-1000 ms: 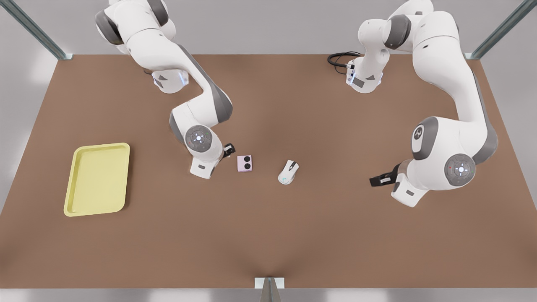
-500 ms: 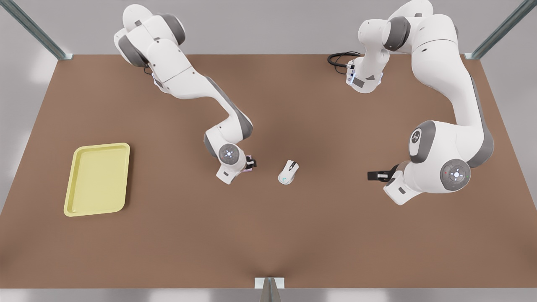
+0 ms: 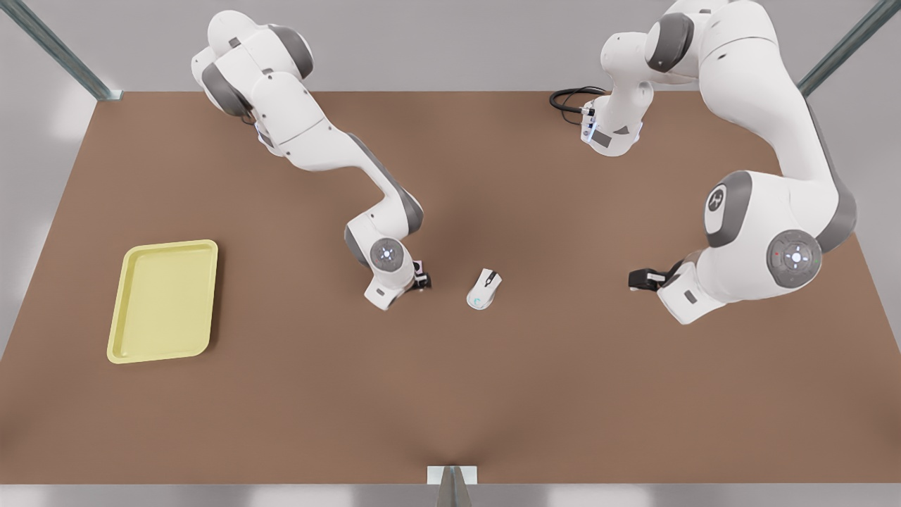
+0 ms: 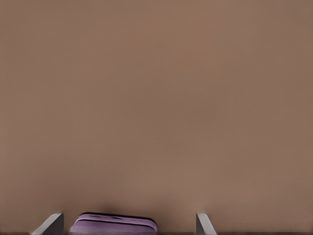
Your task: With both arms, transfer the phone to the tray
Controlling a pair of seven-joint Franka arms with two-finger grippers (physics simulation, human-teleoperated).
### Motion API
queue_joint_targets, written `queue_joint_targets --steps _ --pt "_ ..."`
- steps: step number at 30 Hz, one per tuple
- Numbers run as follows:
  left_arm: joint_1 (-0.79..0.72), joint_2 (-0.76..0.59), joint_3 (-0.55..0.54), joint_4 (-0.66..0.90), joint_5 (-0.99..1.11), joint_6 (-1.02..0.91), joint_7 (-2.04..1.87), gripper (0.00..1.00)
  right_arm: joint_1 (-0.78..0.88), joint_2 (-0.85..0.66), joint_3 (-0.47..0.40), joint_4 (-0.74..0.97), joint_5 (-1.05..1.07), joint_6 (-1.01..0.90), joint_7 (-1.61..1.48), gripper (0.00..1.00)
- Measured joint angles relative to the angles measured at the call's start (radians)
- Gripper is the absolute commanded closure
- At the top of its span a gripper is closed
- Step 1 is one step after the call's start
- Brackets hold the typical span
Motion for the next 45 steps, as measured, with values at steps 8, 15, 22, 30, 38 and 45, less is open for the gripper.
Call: queue_joint_targets --steps 8,15,22,30,38,45 --pt "0.000 0.002 0.000 -0.002 0.006 -0.003 0.030 0.00 0.002 -0.008 0.028 -0.023 -0.002 0.001 0.005 0.00" --pt "0.000 0.002 0.000 -0.001 0.007 -0.005 0.046 0.00 0.002 -0.018 0.029 -0.061 -0.004 0.008 0.007 0.00" --pt "0.000 0.003 0.000 -0.001 0.009 -0.005 0.057 0.00 0.004 -0.007 0.042 -0.060 -0.004 0.017 0.008 0.00" --pt "0.000 0.008 0.000 -0.001 0.009 -0.003 0.066 0.00 0.004 -0.005 0.044 -0.064 -0.005 0.022 0.009 0.00" --pt "0.000 0.010 0.000 -0.001 0.009 -0.002 0.071 0.00 0.004 0.008 0.045 -0.066 -0.005 0.024 0.009 0.00" --pt "0.000 0.008 0.000 -0.001 0.009 -0.004 0.074 0.00 0.004 0.008 0.046 -0.062 -0.005 0.025 0.009 0.16"
